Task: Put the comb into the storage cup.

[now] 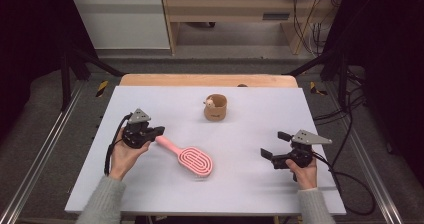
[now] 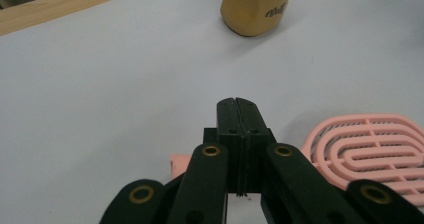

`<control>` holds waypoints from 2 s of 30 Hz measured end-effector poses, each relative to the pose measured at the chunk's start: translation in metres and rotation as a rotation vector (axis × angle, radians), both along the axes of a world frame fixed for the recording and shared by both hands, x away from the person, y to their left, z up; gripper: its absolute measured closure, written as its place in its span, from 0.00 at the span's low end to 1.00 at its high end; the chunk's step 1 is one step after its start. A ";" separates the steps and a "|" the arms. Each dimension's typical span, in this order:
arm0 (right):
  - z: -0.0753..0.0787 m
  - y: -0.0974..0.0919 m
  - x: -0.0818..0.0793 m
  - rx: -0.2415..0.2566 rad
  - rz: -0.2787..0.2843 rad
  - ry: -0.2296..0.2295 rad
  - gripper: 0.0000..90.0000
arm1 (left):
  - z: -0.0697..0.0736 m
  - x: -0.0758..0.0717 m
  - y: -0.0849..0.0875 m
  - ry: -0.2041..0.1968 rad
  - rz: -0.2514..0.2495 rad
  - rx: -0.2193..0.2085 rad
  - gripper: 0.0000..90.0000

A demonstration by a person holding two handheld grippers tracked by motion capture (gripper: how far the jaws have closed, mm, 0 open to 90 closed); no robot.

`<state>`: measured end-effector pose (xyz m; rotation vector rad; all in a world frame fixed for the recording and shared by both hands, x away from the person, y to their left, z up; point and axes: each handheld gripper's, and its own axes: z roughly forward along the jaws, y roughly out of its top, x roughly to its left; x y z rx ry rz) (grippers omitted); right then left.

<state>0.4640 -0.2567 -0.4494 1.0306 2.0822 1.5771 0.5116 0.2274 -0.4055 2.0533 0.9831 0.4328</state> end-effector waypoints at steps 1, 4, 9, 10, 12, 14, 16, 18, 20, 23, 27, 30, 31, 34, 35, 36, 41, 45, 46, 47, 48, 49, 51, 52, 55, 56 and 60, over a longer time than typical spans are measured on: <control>0.000 0.000 0.000 0.000 0.000 -0.001 0.00 | -0.001 0.002 -0.001 0.001 0.003 0.005 1.00; 0.000 0.000 0.000 0.001 -0.001 -0.001 0.00 | -0.004 0.006 -0.003 0.004 0.010 0.038 1.00; 0.000 0.000 0.000 0.000 -0.001 -0.001 0.00 | -0.010 0.012 -0.006 0.018 0.011 0.064 1.00; 0.000 0.000 0.000 0.000 -0.001 -0.001 0.00 | -0.011 0.014 -0.007 0.024 0.010 0.066 1.00; 0.000 0.000 0.000 0.001 0.000 0.000 0.00 | -0.014 0.016 -0.009 0.034 0.005 0.079 1.00; 0.000 0.000 0.000 0.001 -0.001 0.001 0.00 | -0.017 0.018 -0.011 0.042 0.001 0.091 1.00; 0.000 0.000 0.000 0.001 0.000 0.000 0.00 | -0.020 0.019 -0.013 0.053 0.001 0.104 1.00; 0.000 0.000 0.000 0.001 -0.001 -0.001 0.00 | -0.023 0.021 -0.014 0.064 0.001 0.115 1.00; 0.000 0.000 0.000 0.001 -0.001 -0.001 0.00 | -0.026 0.023 -0.014 0.076 0.001 0.123 1.00; 0.000 0.000 0.000 0.001 -0.001 0.000 0.00 | -0.028 0.024 -0.014 0.086 0.002 0.136 1.00; 0.000 0.000 0.000 0.001 -0.002 -0.002 0.00 | -0.031 0.026 -0.015 0.095 0.003 0.145 1.00; 0.000 0.000 0.000 0.001 -0.001 -0.001 0.00 | -0.033 0.027 -0.014 0.107 0.008 0.146 1.00; 0.000 0.000 0.000 0.001 0.000 0.000 0.00 | -0.034 0.028 -0.014 0.110 0.006 0.145 1.00; 0.000 0.000 0.000 0.000 -0.001 0.001 0.00 | -0.036 0.028 -0.015 0.114 0.004 0.146 1.00; 0.000 0.000 0.000 0.000 -0.001 -0.001 0.00 | -0.036 0.027 -0.015 0.113 0.004 0.148 1.00; 0.000 0.000 0.000 0.001 -0.002 0.001 0.00 | -0.037 0.027 -0.014 0.115 0.004 0.148 1.00; 0.000 0.000 0.000 0.000 0.000 0.000 0.00 | -0.039 0.026 -0.013 0.120 0.003 0.155 1.00; 0.000 0.000 0.000 0.001 -0.002 0.000 0.00 | -0.041 0.023 -0.012 0.122 0.002 0.147 1.00; 0.000 0.000 0.000 0.001 -0.001 0.000 0.00 | -0.041 0.022 -0.011 0.122 0.000 0.154 1.00; 0.000 0.000 0.000 0.000 -0.001 -0.001 0.00 | -0.042 0.021 -0.011 0.122 -0.002 0.158 1.00; 0.000 0.000 0.000 0.000 -0.001 0.000 0.00 | -0.042 0.020 -0.011 0.122 -0.005 0.161 1.00; 0.000 0.000 0.000 0.000 -0.001 0.001 0.00 | -0.042 0.019 -0.011 0.123 -0.007 0.160 1.00; 0.000 0.000 0.000 -0.001 0.000 0.001 0.00 | -0.042 0.017 -0.010 0.123 -0.011 0.161 1.00; 0.000 0.000 0.000 0.000 0.000 0.000 0.00 | -0.042 0.016 -0.010 0.124 -0.013 0.156 1.00; 0.000 0.000 0.000 0.001 -0.001 0.001 0.00 | -0.042 0.013 -0.009 0.125 -0.020 0.160 1.00; 0.000 0.000 0.000 -0.001 -0.001 0.000 0.00 | -0.042 0.011 -0.009 0.126 -0.026 0.165 1.00; 0.000 0.000 0.000 -0.001 -0.001 0.001 0.00 | -0.042 0.007 -0.008 0.126 -0.033 0.168 1.00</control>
